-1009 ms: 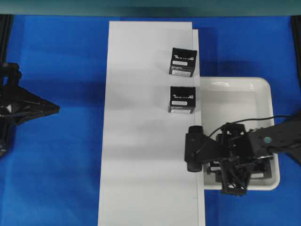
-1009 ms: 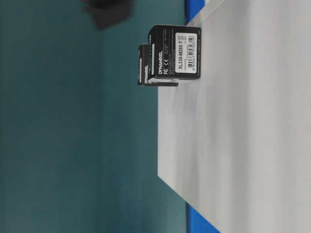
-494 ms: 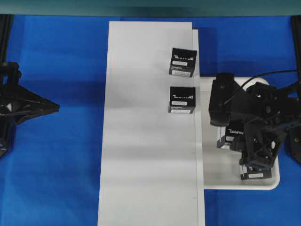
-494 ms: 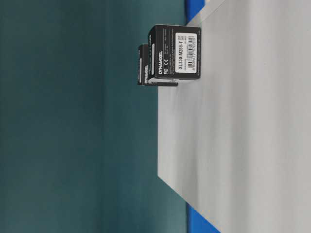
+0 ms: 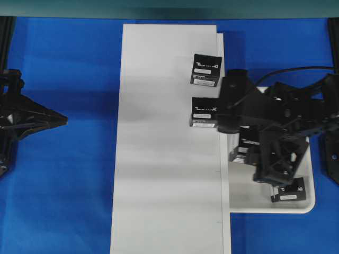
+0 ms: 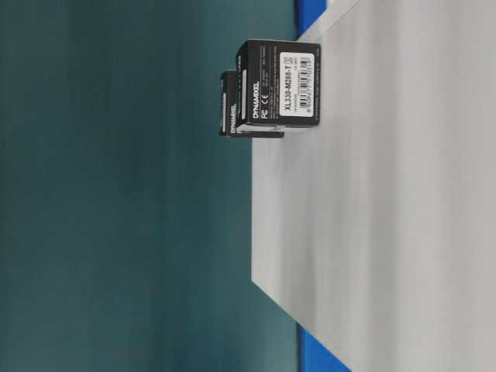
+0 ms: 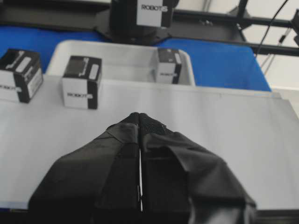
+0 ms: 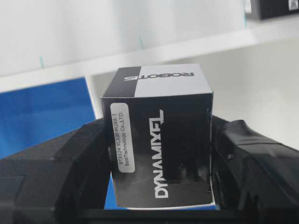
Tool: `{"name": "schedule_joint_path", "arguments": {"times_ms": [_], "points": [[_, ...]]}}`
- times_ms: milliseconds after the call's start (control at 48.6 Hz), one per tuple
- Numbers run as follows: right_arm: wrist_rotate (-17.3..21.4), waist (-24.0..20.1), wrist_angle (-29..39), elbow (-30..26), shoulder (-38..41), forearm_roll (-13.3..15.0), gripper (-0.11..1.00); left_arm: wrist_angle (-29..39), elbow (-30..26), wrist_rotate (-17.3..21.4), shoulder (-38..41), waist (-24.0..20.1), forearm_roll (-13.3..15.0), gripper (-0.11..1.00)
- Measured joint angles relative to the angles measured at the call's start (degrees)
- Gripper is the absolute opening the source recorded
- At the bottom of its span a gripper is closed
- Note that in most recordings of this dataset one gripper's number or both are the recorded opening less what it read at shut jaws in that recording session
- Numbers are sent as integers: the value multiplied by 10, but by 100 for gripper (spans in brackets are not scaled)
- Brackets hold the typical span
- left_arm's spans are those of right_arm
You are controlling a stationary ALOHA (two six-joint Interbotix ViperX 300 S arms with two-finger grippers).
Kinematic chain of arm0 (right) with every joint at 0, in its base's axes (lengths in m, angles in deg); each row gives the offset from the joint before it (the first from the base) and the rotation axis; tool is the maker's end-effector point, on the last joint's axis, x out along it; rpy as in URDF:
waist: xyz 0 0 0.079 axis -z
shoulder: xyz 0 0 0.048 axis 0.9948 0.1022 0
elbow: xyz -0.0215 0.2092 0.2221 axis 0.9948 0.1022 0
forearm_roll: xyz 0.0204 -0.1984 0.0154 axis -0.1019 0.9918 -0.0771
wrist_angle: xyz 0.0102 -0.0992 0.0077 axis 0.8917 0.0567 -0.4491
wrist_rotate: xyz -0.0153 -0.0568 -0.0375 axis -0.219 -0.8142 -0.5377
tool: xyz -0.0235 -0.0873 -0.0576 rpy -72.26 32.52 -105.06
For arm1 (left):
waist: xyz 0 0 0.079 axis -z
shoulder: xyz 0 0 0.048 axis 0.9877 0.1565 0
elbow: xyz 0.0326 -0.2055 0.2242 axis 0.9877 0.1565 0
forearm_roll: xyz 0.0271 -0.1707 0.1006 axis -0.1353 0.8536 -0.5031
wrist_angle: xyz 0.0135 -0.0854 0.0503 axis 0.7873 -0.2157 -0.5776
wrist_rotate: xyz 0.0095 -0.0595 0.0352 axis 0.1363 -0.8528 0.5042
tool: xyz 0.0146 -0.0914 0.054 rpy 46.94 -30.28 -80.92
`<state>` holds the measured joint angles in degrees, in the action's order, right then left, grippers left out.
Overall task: Place the box from the white plastic tray onto the white base.
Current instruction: 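Lift the box and carry it left toward the white base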
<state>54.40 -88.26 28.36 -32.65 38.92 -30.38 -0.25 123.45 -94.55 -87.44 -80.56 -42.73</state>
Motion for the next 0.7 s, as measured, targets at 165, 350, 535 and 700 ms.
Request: {"name": "schedule_joint_path", "arguments": {"times_ms": [165, 350, 535, 700], "points": [[-5, -1, -8, -26, 37, 10, 59, 0, 0, 1, 0, -2, 0, -5], [-11, -1, -26, -33, 76, 20, 59, 0, 0, 0, 0, -3, 0, -5], [-18, -1, -44, -35, 110, 25, 59, 0, 0, -1, 0, -4, 0, -5], [-25, -3, -57, -36, 139, 26, 59, 0, 0, -1, 0, -4, 0, -5]]}}
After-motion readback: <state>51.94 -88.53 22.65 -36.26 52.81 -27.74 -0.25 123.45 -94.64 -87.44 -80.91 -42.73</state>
